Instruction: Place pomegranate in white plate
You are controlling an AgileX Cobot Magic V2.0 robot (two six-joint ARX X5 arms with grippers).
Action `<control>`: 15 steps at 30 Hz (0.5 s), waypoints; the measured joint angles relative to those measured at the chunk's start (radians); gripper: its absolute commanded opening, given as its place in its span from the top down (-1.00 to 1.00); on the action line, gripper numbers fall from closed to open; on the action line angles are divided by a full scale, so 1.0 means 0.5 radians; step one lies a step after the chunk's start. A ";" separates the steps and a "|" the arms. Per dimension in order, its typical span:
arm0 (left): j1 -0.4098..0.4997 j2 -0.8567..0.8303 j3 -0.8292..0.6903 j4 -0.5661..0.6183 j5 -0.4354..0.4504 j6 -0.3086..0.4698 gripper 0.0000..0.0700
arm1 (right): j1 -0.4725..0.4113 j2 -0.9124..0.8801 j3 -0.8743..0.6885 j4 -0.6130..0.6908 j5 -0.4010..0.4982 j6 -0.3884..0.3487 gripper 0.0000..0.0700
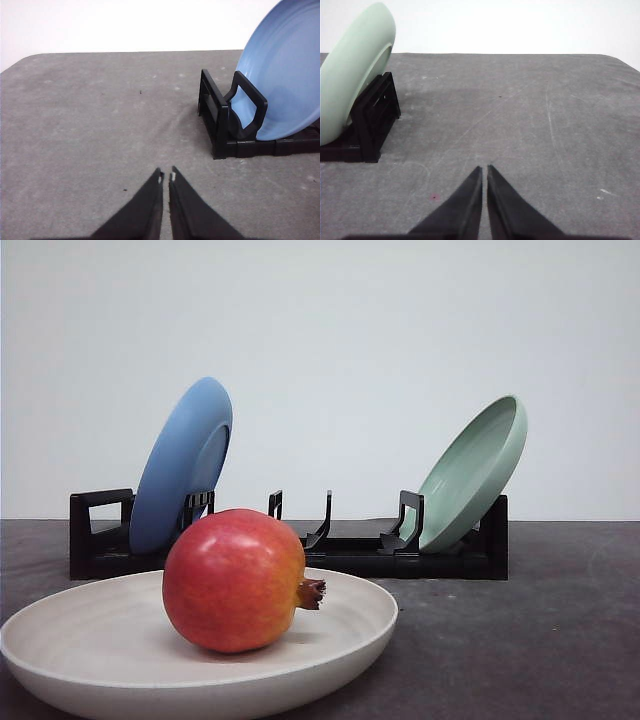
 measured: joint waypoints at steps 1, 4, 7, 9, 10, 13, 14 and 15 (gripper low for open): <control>0.000 0.000 0.000 0.000 0.000 0.000 1.00 | 0.000 0.000 0.000 0.000 0.000 0.000 0.96; 0.000 0.000 0.000 0.000 0.000 0.000 1.00 | 0.000 0.000 0.000 0.000 0.000 0.000 0.96; 0.000 0.000 0.000 0.000 0.000 0.000 1.00 | 0.000 0.000 0.000 0.000 0.000 0.000 0.96; 0.000 0.000 0.000 0.000 0.000 0.000 1.00 | 0.000 0.000 0.000 0.000 0.000 0.000 0.96; 0.000 0.000 0.000 0.000 0.000 0.000 1.00 | 0.000 0.000 0.000 0.000 0.000 0.000 0.96; 0.000 0.000 0.000 0.000 0.000 0.000 1.00 | 0.000 0.000 0.000 0.000 0.000 0.000 0.96; 0.000 0.000 0.000 0.000 0.000 0.000 1.00 | 0.000 0.000 0.000 0.000 0.000 0.000 0.96; 0.000 0.000 0.000 0.000 0.000 0.000 1.00 | 0.000 0.000 0.000 0.000 0.000 0.000 0.96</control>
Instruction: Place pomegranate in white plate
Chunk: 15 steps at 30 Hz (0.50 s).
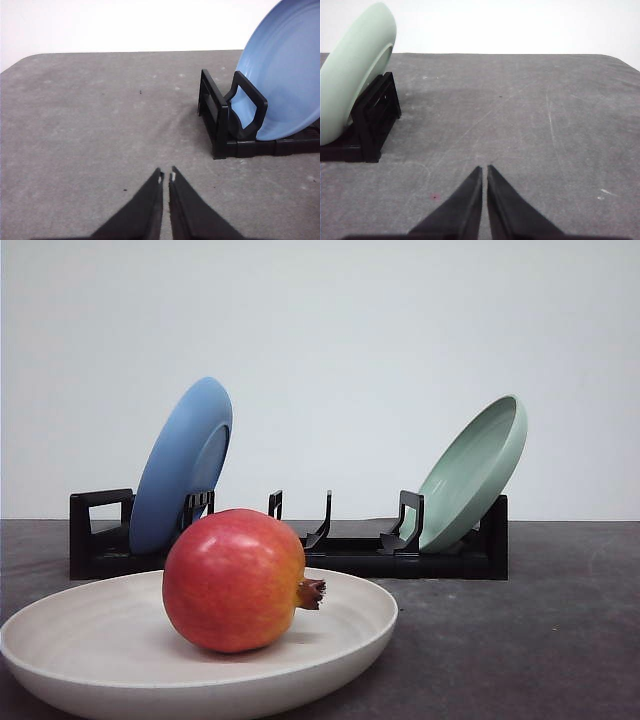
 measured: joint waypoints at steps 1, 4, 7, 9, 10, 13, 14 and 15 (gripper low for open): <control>0.000 0.000 0.000 0.000 0.000 0.000 1.00 | 0.000 0.000 0.000 0.000 0.000 0.000 0.96; 0.000 0.000 0.000 0.000 0.000 0.000 1.00 | 0.000 0.000 0.000 0.000 0.000 0.000 0.96; 0.000 0.000 0.000 0.000 0.000 0.000 1.00 | 0.000 0.000 0.000 0.000 0.000 0.000 0.96; 0.000 0.000 0.000 0.000 0.000 0.000 1.00 | 0.000 0.000 0.000 0.000 0.000 0.000 0.96; 0.000 0.000 0.000 0.000 0.000 0.000 1.00 | 0.000 0.000 0.000 0.000 0.000 0.000 0.96; 0.000 0.000 0.000 0.000 0.000 0.000 1.00 | 0.000 0.000 0.000 0.000 0.000 0.000 0.96; 0.000 0.000 0.000 0.000 0.000 0.000 1.00 | 0.000 0.000 0.000 0.000 0.000 0.000 0.96; 0.000 0.000 0.000 0.000 0.000 0.000 1.00 | 0.000 0.000 0.000 0.000 0.000 0.000 0.96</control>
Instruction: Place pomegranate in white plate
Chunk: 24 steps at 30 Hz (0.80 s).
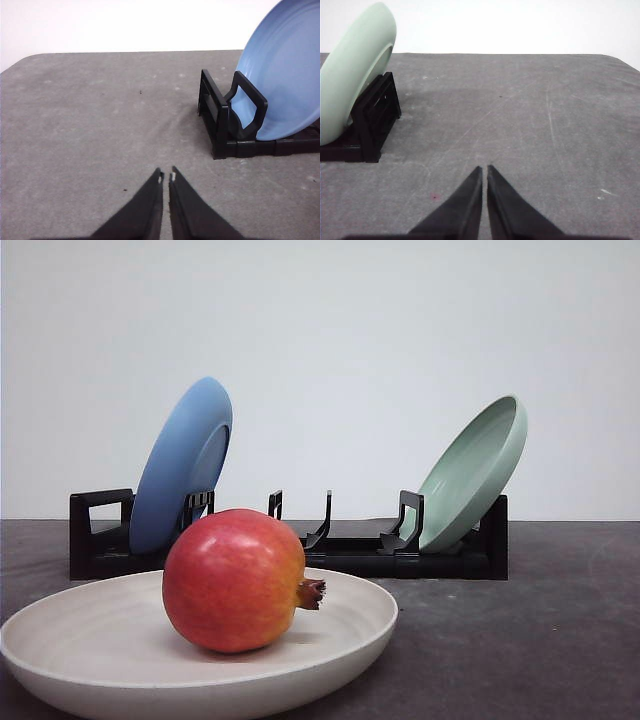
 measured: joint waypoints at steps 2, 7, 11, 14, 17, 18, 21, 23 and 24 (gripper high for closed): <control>0.000 0.000 0.000 0.000 -0.001 0.000 1.00 | 0.000 0.000 0.000 0.000 0.000 0.000 0.96; 0.000 0.000 0.000 0.000 -0.001 0.000 1.00 | 0.000 0.000 0.000 0.000 0.000 0.000 0.96; 0.000 0.000 0.000 0.000 -0.001 0.000 1.00 | 0.000 0.000 0.000 0.000 0.000 0.000 0.96; 0.000 0.000 0.000 0.000 -0.001 0.000 1.00 | 0.000 0.000 0.000 0.000 0.000 0.000 0.96; 0.000 0.000 0.000 0.000 -0.001 0.000 1.00 | 0.000 0.000 0.000 0.000 0.000 0.000 0.96; 0.000 0.000 0.000 0.000 -0.001 0.000 1.00 | 0.000 0.000 0.000 0.000 0.000 0.000 0.96; 0.000 0.000 0.000 0.000 -0.001 0.000 1.00 | 0.000 0.000 0.000 0.000 0.000 0.000 0.96; 0.000 0.000 0.000 0.000 -0.001 0.000 1.00 | 0.000 0.000 0.000 0.000 0.000 0.000 0.96; 0.000 0.000 0.000 0.000 -0.001 0.000 1.00 | 0.000 0.000 0.000 0.000 0.000 0.000 0.96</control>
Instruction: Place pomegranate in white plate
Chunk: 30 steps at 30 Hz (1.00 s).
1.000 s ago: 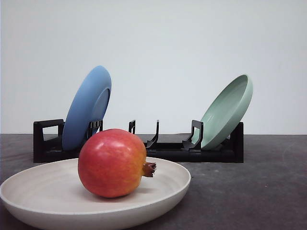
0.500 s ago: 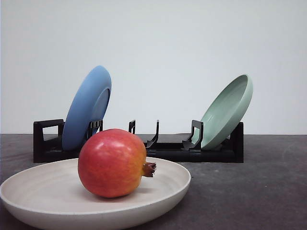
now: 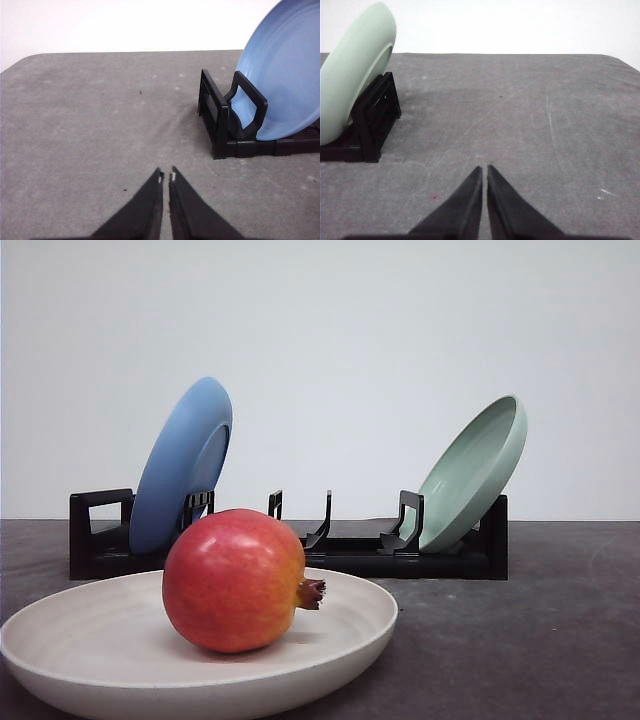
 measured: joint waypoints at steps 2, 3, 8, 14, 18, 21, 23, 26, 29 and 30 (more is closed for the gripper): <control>0.000 0.000 0.000 0.000 0.000 0.000 1.00 | 0.000 0.000 0.000 0.000 0.000 0.001 0.96; 0.000 0.000 0.000 0.000 0.000 0.000 1.00 | 0.000 0.000 0.000 0.000 0.000 0.000 0.96; 0.000 0.000 0.000 0.000 0.000 0.000 1.00 | 0.000 0.000 0.000 0.000 0.000 0.000 0.96; 0.000 0.000 0.000 0.000 0.001 0.000 1.00 | 0.000 0.000 0.000 0.000 0.000 0.000 0.96; 0.000 0.000 0.000 0.000 0.000 0.000 1.00 | 0.000 0.000 0.000 0.000 0.000 0.000 0.96; 0.000 0.000 0.000 0.000 0.000 0.000 1.00 | 0.000 0.000 0.000 0.000 0.000 0.000 0.96; 0.000 0.000 0.000 0.000 0.000 0.000 1.00 | 0.000 0.000 0.000 0.000 0.000 0.000 0.96; 0.000 0.000 0.000 0.000 0.000 0.000 1.00 | 0.000 0.000 0.000 0.000 0.000 0.000 0.96; 0.000 0.000 0.000 0.000 0.000 0.000 1.00 | 0.000 0.000 0.000 0.000 0.000 0.000 0.96; 0.000 0.000 0.000 0.000 0.000 0.000 1.00 | 0.000 0.000 0.000 0.000 0.000 0.000 0.96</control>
